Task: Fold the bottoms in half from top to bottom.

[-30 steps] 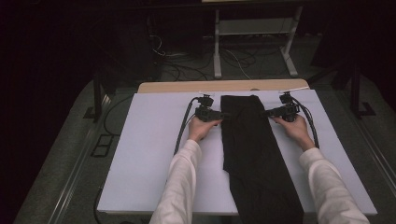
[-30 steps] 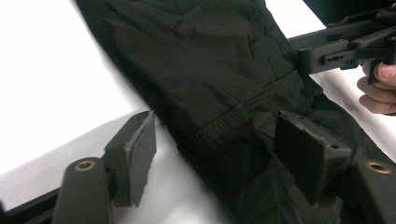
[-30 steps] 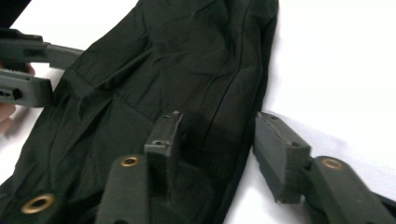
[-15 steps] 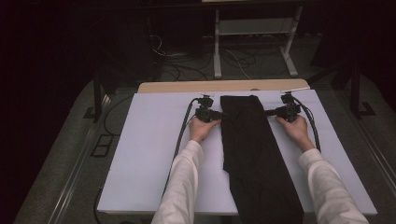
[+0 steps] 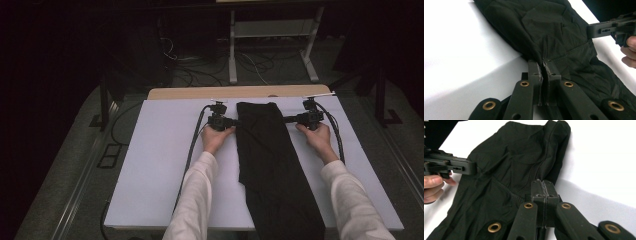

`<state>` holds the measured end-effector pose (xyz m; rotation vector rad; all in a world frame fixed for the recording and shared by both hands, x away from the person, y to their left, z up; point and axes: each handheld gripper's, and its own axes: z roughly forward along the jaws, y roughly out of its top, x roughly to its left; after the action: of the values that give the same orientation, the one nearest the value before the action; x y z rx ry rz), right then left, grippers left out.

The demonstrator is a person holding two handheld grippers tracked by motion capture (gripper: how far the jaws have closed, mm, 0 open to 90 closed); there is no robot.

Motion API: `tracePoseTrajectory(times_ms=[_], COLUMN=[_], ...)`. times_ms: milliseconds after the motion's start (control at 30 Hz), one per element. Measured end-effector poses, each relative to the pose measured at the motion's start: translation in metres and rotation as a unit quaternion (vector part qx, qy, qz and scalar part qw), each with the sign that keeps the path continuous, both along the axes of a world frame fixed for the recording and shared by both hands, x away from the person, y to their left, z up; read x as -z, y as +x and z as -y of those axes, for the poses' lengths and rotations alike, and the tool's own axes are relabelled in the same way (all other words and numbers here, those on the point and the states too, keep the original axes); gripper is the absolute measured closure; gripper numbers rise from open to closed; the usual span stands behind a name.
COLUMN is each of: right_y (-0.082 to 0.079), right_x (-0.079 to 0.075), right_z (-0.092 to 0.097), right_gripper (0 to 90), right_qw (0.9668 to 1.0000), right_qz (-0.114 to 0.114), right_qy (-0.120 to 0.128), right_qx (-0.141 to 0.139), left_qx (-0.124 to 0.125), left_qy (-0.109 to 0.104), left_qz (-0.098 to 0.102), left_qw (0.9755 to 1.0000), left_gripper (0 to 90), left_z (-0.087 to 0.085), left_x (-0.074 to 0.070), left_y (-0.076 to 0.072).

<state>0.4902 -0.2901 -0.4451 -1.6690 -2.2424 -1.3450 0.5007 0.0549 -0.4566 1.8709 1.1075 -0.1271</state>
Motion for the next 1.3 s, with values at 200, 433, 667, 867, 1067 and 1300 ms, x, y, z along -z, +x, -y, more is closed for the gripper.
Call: tracePoseTrajectory(times_ms=[200, 433, 667, 867, 1067, 1300], right_y=[-0.006, -0.016, -0.027, -0.035, -0.045, -0.054], right_x=[-0.009, -0.023, -0.032, -0.041, -0.056, -0.06], right_z=[0.003, 0.001, 0.002, 0.002, -0.001, 0.001], right_gripper=[88.5, 88.5, 88.5, 88.5, 88.5, 88.5], right_qw=[0.9998, 0.9993, 0.9989, 0.9984, 0.9974, 0.9969], right_qz=[0.011, 0.029, 0.043, 0.052, 0.071, 0.077], right_qy=[0.019, 0.023, 0.018, 0.02, 0.009, 0.014], right_qx=[-0.001, -0.007, -0.006, -0.007, -0.01, -0.01], left_qx=[-0.001, 0.005, 0.007, 0.01, 0.014, 0.02], left_qy=[-0.01, -0.015, -0.016, -0.018, -0.023, -0.028], left_qz=[0.004, 0.017, 0.023, 0.028, 0.042, 0.045], left_qw=[0.9999, 0.9997, 0.9996, 0.9994, 0.9988, 0.9984], left_gripper=[84.6, 84.7, 84.6, 84.6, 84.6, 84.6], left_z=[-0.004, -0.005, -0.006, -0.006, -0.007, -0.007], left_x=[-0.006, -0.019, -0.029, -0.038, -0.05, -0.056], left_y=[-0.004, -0.011, -0.019, -0.026, -0.034, -0.043])
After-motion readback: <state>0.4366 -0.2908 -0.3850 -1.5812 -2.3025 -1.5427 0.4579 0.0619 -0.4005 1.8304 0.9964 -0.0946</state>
